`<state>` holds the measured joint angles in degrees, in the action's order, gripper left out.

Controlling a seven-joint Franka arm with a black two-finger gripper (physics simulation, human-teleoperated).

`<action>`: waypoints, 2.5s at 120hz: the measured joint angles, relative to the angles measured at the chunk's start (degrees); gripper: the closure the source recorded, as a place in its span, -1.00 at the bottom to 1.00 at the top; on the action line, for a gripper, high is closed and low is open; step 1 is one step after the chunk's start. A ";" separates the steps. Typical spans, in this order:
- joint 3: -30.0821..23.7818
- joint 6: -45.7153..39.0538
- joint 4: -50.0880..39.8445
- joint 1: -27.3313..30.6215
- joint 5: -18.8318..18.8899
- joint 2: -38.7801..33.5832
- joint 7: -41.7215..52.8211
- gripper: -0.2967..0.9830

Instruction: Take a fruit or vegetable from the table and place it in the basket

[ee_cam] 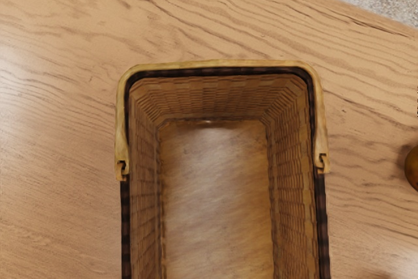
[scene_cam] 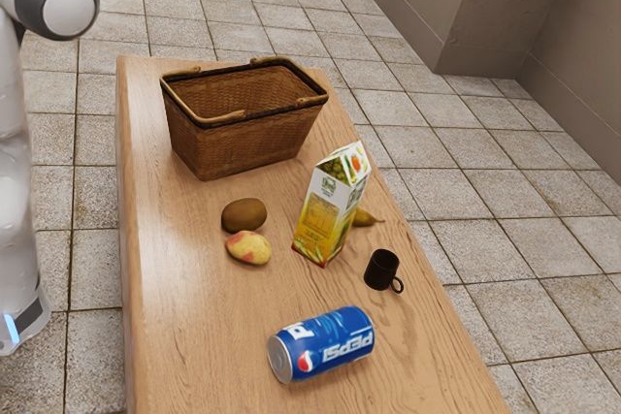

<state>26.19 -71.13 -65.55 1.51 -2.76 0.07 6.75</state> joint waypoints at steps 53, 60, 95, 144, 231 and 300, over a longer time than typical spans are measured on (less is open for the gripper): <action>-13.33 8.48 -2.84 -0.44 4.22 -4.90 2.23 -0.51; -15.89 6.12 -10.77 -5.34 4.39 -10.11 2.01 -0.51; -26.58 -24.25 -53.26 -8.09 2.51 -24.75 1.10 -0.50; -32.29 -44.30 -73.37 -5.30 -2.97 -26.58 0.06 -0.49; -36.31 -52.91 -79.96 -5.09 -6.61 -24.10 -0.65 -0.50; -36.56 -51.63 -76.64 -4.71 -5.11 -24.59 -0.93 -0.12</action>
<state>-10.37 -122.76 -142.19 -3.19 -7.87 -24.52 5.82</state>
